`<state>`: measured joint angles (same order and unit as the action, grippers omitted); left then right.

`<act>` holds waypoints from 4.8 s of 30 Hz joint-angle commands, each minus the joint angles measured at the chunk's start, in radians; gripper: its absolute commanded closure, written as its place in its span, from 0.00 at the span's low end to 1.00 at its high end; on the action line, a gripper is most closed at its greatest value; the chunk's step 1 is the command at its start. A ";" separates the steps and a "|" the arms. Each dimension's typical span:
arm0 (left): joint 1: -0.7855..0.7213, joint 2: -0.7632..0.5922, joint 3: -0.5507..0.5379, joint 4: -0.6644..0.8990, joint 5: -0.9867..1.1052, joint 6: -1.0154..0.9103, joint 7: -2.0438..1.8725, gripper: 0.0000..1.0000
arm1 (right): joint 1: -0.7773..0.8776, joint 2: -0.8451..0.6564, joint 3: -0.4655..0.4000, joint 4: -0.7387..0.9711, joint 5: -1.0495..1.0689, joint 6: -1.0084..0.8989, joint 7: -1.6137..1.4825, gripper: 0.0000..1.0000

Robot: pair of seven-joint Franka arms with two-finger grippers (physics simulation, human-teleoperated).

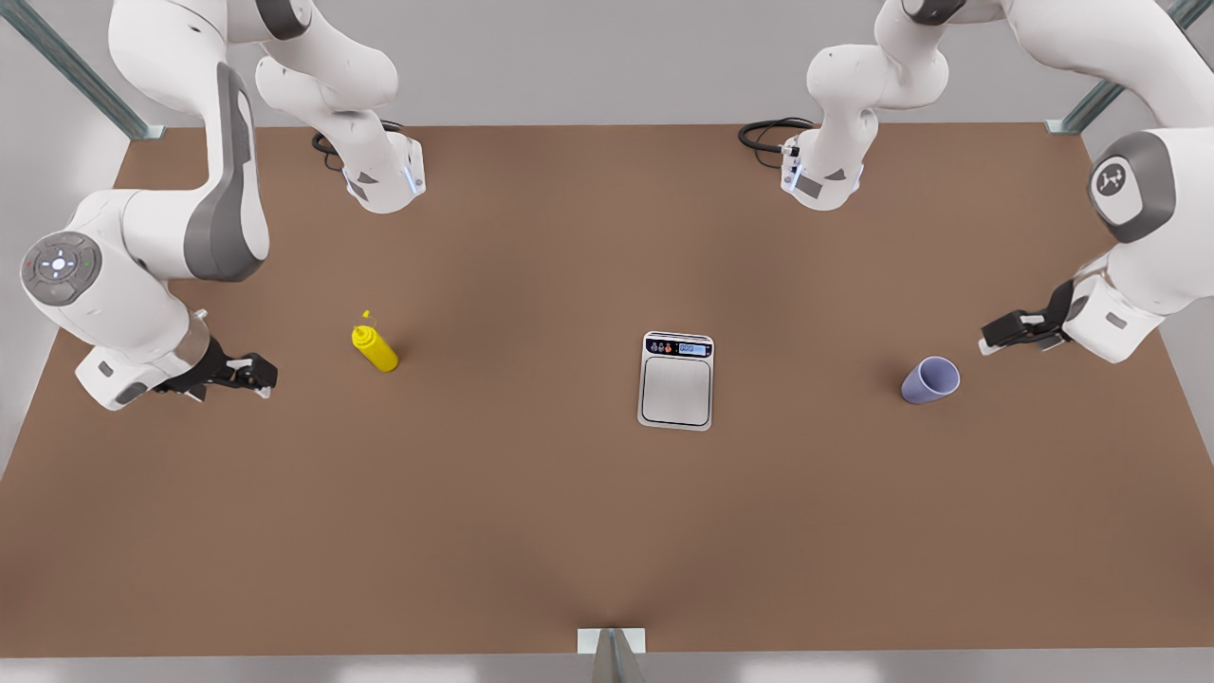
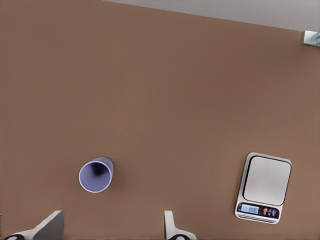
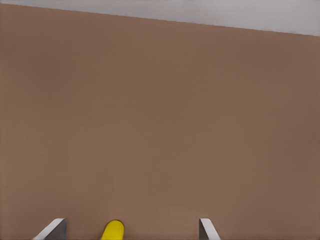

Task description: Move cup to the weight, pick up sauce bottle, pour sauce

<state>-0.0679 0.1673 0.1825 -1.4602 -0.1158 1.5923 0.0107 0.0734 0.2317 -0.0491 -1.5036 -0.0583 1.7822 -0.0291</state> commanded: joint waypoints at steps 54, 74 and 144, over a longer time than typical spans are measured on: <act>0.017 0.248 0.153 -0.649 0.033 0.785 0.176 0.57 | -0.376 0.703 0.106 -0.041 0.655 -0.497 -2.824 0.00; 0.013 0.227 0.084 -0.649 -0.036 0.831 0.170 0.79 | -0.325 0.698 0.107 -0.095 0.655 -0.480 -2.826 0.00; -0.593 0.279 -0.117 -0.499 0.062 0.913 -0.956 0.38 | 0.124 0.264 0.376 -0.133 -0.638 0.477 -0.448 0.44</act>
<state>-0.6612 0.4465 0.0660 -1.9589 -0.0610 2.5050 -0.9471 0.1981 0.4954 0.3268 -1.6368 -0.7052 2.2596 -0.4784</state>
